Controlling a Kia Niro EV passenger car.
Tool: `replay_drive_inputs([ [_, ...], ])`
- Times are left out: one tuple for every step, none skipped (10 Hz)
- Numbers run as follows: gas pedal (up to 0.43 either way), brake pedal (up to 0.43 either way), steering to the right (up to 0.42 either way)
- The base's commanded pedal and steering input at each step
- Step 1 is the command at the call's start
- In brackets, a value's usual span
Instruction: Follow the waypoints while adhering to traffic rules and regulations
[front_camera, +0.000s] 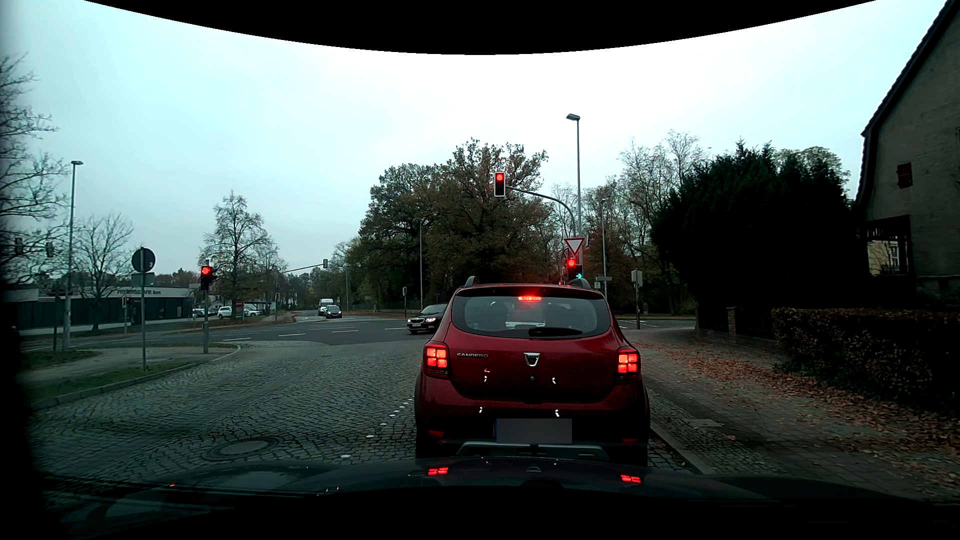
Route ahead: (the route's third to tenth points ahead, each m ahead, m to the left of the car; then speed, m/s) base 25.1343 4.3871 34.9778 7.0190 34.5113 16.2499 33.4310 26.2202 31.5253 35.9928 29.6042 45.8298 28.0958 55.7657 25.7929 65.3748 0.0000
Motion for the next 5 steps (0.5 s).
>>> replay_drive_inputs([
  [0.000,0.396,0.003],
  [0.000,0.396,0.003],
  [0.000,0.402,0.003],
  [0.000,0.396,0.003],
  [0.000,0.396,0.002],
])
